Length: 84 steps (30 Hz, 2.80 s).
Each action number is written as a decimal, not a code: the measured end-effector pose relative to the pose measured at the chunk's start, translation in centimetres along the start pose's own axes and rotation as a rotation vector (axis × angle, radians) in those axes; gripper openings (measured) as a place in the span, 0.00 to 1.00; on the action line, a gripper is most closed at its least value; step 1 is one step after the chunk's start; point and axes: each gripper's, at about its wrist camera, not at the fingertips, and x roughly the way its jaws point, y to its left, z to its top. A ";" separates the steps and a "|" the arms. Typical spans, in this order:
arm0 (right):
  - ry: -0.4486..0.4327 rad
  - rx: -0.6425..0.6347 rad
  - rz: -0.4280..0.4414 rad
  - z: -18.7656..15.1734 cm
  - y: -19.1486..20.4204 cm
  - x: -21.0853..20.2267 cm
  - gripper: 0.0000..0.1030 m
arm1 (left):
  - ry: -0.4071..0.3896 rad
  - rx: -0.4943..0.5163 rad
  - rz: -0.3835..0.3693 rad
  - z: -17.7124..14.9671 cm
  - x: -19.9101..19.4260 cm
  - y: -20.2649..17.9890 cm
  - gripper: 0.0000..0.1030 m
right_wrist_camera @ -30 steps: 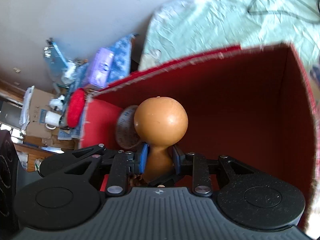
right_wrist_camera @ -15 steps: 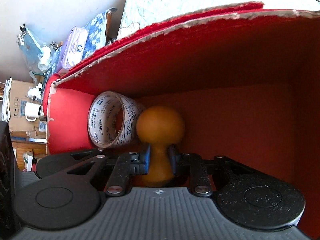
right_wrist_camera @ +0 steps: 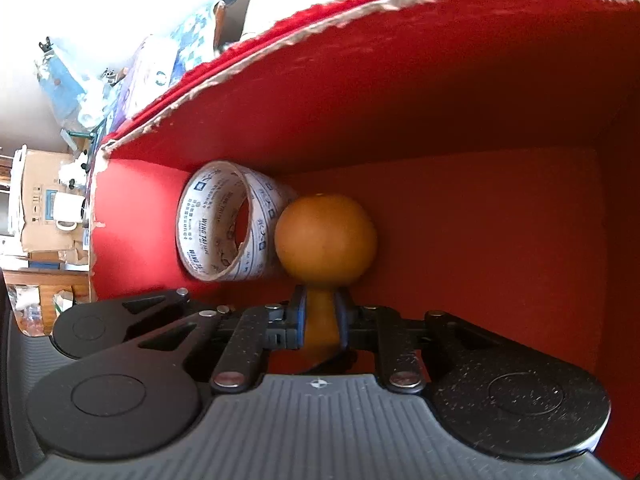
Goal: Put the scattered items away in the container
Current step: 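Lower the gourd onto the box floor and open the right gripper, then raise the right gripper out of the box and back away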
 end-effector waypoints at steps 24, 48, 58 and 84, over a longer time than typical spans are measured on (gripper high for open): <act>-0.080 -0.079 -0.054 -1.6 -1.4 -4.5 0.25 | -0.059 -0.060 0.067 -2.1 -1.9 0.3 0.40; -0.212 -0.087 -0.111 -3.4 0.9 -5.2 0.26 | -0.222 -0.140 0.262 -2.8 -5.4 0.6 0.71; -0.257 -0.129 -0.094 -4.7 1.2 -7.7 0.27 | -0.270 -0.217 0.343 -3.5 -5.9 -1.9 0.76; -0.410 -0.225 -0.073 -9.2 0.5 -12.5 0.34 | -0.366 -0.402 0.490 -5.7 -8.9 -7.2 0.89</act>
